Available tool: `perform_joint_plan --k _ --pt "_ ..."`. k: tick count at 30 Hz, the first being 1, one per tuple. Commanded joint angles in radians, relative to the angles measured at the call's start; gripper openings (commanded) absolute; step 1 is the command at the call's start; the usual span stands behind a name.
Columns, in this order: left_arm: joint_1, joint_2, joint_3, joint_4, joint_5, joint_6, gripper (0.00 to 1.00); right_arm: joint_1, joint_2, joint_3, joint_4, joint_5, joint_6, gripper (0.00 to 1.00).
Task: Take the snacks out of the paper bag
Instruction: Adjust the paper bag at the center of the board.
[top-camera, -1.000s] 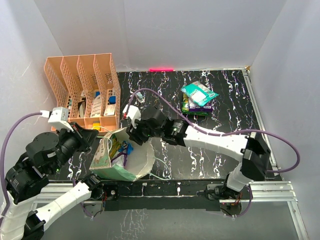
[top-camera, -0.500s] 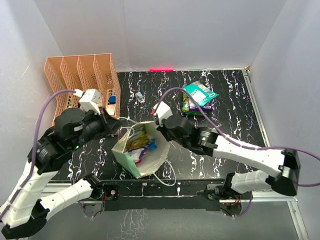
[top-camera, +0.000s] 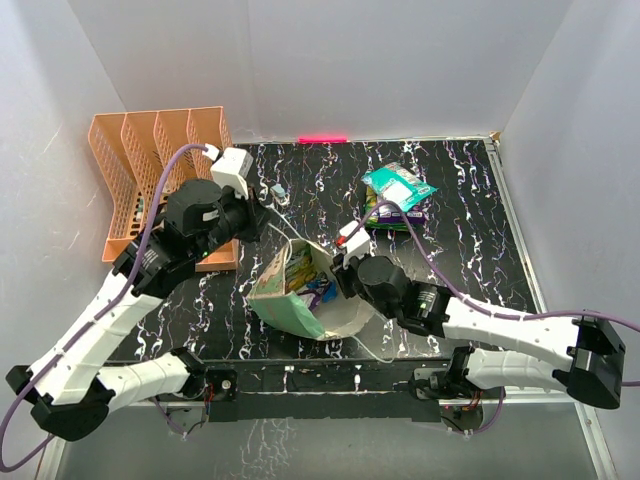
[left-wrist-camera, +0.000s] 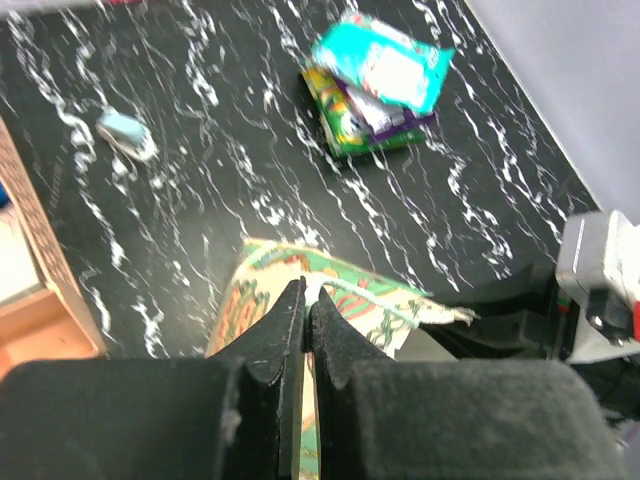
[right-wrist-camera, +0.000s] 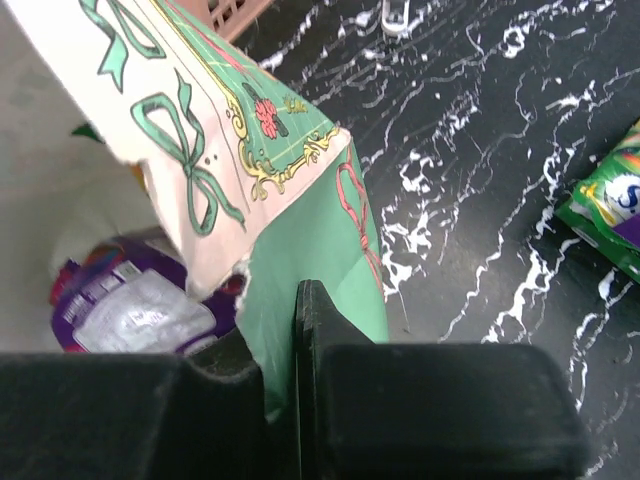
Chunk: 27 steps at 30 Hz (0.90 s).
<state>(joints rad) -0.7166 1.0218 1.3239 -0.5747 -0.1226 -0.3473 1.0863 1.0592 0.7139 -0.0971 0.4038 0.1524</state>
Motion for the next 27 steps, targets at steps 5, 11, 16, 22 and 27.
perform_joint_plan --k 5,11,16,22,27 --pt "0.0 0.14 0.194 0.16 -0.156 0.249 0.0 -0.002 0.091 0.029 0.306 0.191 0.014 0.07" --pt "0.011 0.286 0.357 0.229 -0.242 0.454 0.0 -0.041 0.212 0.126 0.436 0.243 -0.035 0.07" --pt "0.024 0.342 0.443 0.257 -0.233 0.546 0.0 -0.077 0.31 0.186 0.483 0.225 -0.029 0.07" --pt "0.025 0.26 0.287 0.221 -0.074 0.472 0.0 -0.077 0.275 0.113 0.426 0.133 0.042 0.08" --pt "0.024 0.087 0.047 0.22 0.203 0.308 0.0 -0.077 0.151 0.017 0.227 -0.032 0.109 0.26"
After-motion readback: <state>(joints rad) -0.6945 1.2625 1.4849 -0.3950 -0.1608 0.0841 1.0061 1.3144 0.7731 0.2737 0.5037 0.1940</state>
